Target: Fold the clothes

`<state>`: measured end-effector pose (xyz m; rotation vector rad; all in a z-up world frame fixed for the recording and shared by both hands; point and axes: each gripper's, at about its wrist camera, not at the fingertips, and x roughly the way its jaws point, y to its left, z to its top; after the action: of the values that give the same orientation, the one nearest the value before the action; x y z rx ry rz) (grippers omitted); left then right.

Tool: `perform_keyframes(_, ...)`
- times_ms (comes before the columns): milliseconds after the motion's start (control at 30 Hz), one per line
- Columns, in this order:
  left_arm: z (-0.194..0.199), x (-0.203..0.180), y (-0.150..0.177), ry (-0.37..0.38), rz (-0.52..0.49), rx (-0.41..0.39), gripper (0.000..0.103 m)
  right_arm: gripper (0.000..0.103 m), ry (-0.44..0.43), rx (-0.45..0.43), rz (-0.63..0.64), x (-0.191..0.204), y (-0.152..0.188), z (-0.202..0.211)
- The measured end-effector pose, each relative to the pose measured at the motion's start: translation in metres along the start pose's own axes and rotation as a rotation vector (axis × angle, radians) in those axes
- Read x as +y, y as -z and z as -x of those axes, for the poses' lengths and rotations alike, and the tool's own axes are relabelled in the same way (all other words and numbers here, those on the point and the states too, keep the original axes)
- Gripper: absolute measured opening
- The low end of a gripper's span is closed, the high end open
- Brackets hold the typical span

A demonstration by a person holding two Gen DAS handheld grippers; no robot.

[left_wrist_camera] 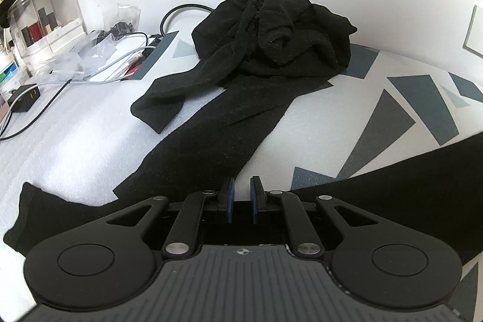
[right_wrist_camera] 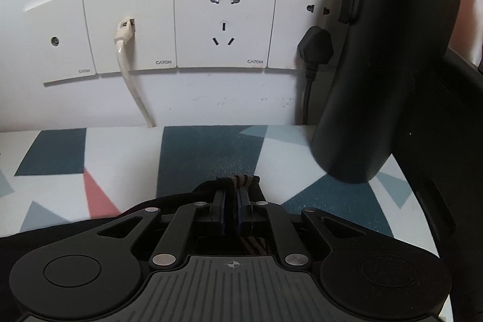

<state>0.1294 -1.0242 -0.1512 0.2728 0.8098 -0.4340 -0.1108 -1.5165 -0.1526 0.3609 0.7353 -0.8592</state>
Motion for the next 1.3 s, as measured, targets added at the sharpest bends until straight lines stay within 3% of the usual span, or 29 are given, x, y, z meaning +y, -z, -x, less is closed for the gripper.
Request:
perform_keyframes(67, 0.0, 0.0, -0.001, 0.002, -0.004, 0.002, 0.012, 0.034, -0.014, -0.002, -0.033, -0.004, -0.001, 0.004)
perform_keyframes(267, 0.0, 0.003, 0.0, 0.012, 0.009, -0.001, 0.013, 0.04, -0.094, -0.018, -0.084, -0.034, 0.016, 0.053)
perform_keyframes(367, 0.0, 0.003, 0.0, 0.002, 0.024, 0.006, 0.016, 0.047, -0.071, 0.027, -0.094, -0.05, 0.038, 0.073)
perform_keyframes(433, 0.0, 0.002, -0.002, -0.022, 0.017, 0.015, 0.026, 0.051, -0.053, 0.045, -0.119, -0.059, 0.051, 0.087)
perform_keyframes(500, 0.0, 0.001, -0.004, -0.049, 0.005, 0.026, 0.035, 0.067, -0.037, 0.046, -0.146, -0.065, 0.063, 0.105)
perform_keyframes(567, 0.0, 0.005, -0.006, -0.035, 0.011, 0.042, 0.045, 0.074, -0.022, 0.033, -0.16, -0.069, 0.075, 0.125)
perform_keyframes(600, -0.001, 0.008, -0.006, -0.016, 0.019, 0.053, 0.057, 0.076, -0.02, 0.029, -0.161, -0.069, 0.083, 0.136)
perform_keyframes(633, 0.0, 0.01, -0.006, 0.016, 0.03, 0.07, 0.062, 0.076, -0.02, 0.025, -0.162, -0.07, 0.091, 0.147)
perform_keyframes(767, 0.015, 0.008, -0.001, 0.044, 0.018, 0.066, 0.066, 0.077, -0.006, 0.03, -0.166, -0.07, 0.123, 0.184)
perform_keyframes(833, 0.024, 0.007, 0.003, 0.073, 0.012, 0.07, 0.077, 0.077, 0.004, 0.042, -0.188, -0.07, 0.14, 0.197)
perform_keyframes(967, 0.029, 0.005, 0.014, 0.105, -0.019, 0.09, 0.082, 0.077, 0.04, 0.084, -0.25, -0.072, 0.17, 0.21)
perform_keyframes(1067, 0.027, 0.008, 0.02, 0.107, -0.017, 0.108, 0.082, 0.064, 0.044, 0.12, -0.305, -0.073, 0.189, 0.214)
perform_keyframes(1300, 0.022, 0.012, 0.023, 0.118, -0.026, 0.114, 0.091, 0.061, 0.072, 0.128, -0.357, -0.064, 0.217, 0.222)
